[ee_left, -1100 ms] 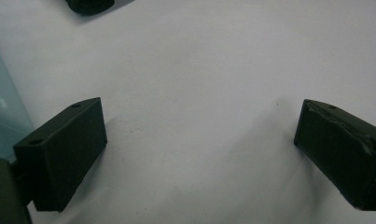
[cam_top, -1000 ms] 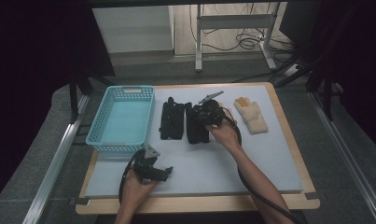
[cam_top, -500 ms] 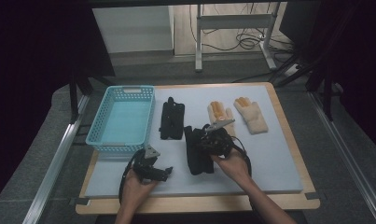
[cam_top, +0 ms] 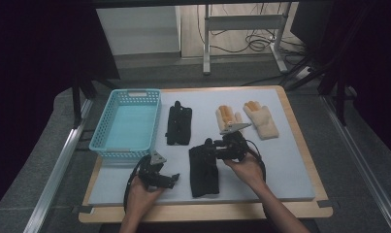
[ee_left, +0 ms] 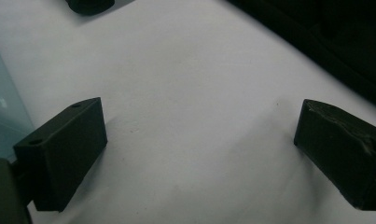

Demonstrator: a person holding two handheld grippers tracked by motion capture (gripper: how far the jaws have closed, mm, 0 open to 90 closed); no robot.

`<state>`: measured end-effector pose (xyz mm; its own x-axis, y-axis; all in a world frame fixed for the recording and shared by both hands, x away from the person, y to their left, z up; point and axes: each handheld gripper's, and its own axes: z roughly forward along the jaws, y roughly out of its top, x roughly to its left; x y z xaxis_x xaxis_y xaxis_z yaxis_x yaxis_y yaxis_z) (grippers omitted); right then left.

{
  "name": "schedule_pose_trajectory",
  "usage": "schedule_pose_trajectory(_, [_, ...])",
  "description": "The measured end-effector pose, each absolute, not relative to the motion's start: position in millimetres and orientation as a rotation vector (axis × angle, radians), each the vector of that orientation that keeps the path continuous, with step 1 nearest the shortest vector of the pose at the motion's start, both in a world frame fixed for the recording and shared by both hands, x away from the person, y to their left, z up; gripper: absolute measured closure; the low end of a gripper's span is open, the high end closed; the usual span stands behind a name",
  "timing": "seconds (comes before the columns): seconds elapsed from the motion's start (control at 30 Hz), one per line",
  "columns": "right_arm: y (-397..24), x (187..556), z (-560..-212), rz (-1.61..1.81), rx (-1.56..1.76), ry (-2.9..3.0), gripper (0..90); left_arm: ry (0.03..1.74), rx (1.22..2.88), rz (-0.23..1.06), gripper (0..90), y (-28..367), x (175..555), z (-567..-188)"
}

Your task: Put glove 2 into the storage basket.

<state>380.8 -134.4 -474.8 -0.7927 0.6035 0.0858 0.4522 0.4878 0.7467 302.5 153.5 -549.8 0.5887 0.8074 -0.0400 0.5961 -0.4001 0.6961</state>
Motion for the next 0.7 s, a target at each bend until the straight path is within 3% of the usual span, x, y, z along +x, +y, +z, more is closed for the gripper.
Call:
schedule_pose_trajectory(0.23, [-133.9,394.9,-474.7,1.155,0.915,2.545,54.2,1.108,2.137,0.4,3.0,153.5,302.4,-549.8])
schedule_pose_trajectory(0.7, [-86.8,449.7,-491.9,1.088,0.904,2.596,67.2,1.109,2.138,0.399,3.0,153.6,302.4,-549.8])
